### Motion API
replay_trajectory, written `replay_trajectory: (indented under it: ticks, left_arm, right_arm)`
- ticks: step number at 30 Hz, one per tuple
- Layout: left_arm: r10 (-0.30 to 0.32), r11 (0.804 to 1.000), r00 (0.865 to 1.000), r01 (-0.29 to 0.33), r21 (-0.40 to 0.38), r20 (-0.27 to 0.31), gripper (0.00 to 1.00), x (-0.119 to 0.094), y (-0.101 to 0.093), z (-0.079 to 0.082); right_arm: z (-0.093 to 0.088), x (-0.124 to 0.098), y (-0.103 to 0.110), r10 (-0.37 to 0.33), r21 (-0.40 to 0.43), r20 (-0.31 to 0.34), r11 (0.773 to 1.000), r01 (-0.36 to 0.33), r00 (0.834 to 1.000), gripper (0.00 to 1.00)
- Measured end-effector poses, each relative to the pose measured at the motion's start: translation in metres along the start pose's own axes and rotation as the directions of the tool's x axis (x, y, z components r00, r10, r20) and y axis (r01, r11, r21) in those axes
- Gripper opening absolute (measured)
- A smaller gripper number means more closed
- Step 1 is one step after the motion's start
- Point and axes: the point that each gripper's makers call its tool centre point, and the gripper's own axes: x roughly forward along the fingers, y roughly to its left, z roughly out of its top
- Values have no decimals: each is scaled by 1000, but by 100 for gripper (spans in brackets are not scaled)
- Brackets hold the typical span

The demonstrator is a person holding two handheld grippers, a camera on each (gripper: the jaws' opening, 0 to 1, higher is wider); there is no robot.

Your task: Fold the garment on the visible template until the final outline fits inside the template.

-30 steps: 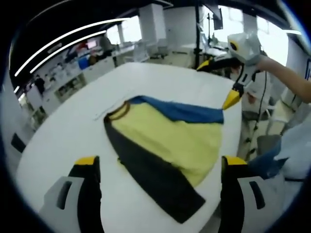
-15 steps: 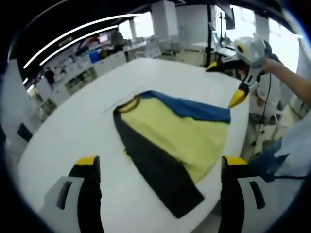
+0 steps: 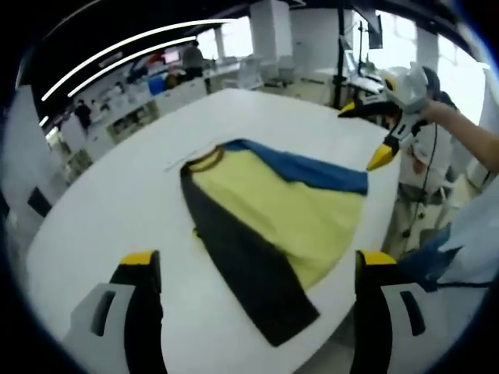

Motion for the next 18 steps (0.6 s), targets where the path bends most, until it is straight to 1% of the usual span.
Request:
replay_trajectory:
  ticks: [4, 5, 7, 10, 18]
  left_arm:
    - [-1, 1000, 1000, 1, -2, 6, 100, -3, -2, 0]
    - [-2, 1000, 1000, 2, -1, 6, 100, -3, -2, 0]
    - [-10, 1000, 1000, 10, -4, 4, 100, -3, -4, 0]
    - [-4, 1000, 1000, 4, -6, 4, 100, -6, -6, -2]
    - [11, 1000, 1000, -10, -19, 21, 100, -12, -10, -3]
  right_arm:
    - [-13, -2, -3, -16, 12, -13, 1000, 16, 1000, 100]
    - [-21, -3, -3, -20, 31, -23, 999, 21, 1000, 100]
    - [-30, -5, -2, -26, 37, -32, 999, 27, 999, 100]
    - [-43, -7, -5, -52, 42, -52, 998, 54, 997, 100]
    - [-68, -16, -11, -87, 124, -61, 988, 94, 994, 100]
